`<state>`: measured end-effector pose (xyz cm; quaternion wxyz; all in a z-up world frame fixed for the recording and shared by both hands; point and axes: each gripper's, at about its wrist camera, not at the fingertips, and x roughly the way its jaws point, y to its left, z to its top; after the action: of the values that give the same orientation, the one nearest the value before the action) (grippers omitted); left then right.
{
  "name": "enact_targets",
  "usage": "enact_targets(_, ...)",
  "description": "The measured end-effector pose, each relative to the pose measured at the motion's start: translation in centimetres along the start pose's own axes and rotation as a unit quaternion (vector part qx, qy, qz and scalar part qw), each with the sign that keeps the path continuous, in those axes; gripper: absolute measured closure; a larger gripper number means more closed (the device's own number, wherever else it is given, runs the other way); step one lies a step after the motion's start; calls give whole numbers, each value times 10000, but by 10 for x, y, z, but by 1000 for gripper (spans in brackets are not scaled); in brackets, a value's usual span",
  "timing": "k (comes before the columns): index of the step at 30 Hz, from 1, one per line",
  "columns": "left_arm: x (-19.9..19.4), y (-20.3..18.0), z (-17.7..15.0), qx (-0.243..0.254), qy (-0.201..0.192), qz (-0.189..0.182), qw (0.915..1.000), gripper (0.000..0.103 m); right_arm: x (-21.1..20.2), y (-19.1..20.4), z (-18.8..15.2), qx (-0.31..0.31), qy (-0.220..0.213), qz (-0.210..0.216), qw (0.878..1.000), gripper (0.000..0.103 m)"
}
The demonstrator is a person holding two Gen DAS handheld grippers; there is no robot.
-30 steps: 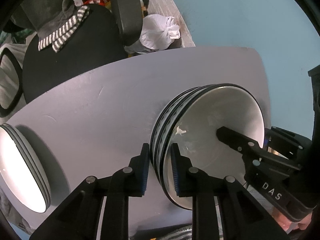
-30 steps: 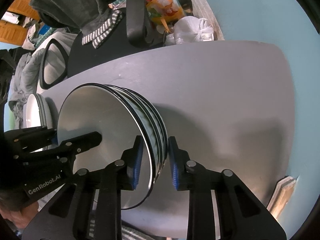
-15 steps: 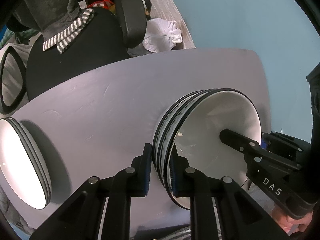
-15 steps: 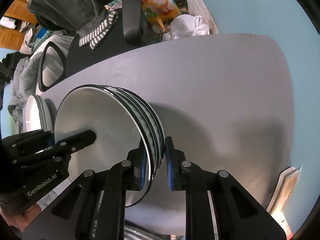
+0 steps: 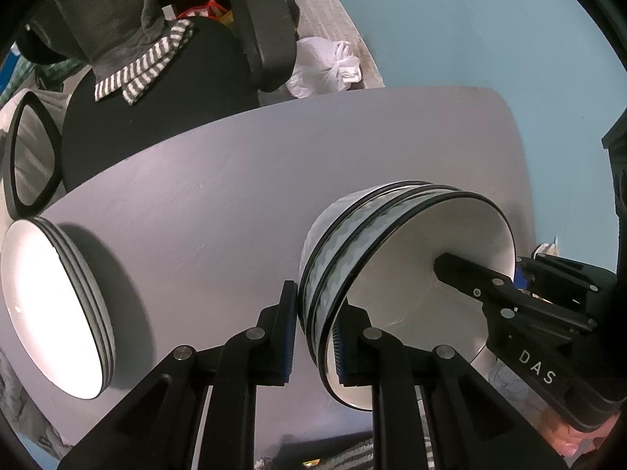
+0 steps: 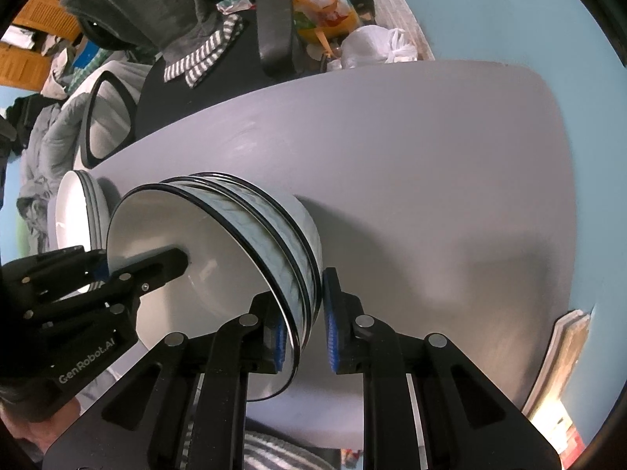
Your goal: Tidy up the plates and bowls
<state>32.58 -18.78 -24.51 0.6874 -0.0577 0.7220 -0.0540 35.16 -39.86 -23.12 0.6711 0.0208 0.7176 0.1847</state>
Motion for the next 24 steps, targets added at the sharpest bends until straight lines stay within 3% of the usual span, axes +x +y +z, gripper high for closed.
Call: enact_targets(24, -29, 68, -34, -677, -214, -59, 9975, 88, 7, 66, 1, -567, 195, 30, 9982, 87)
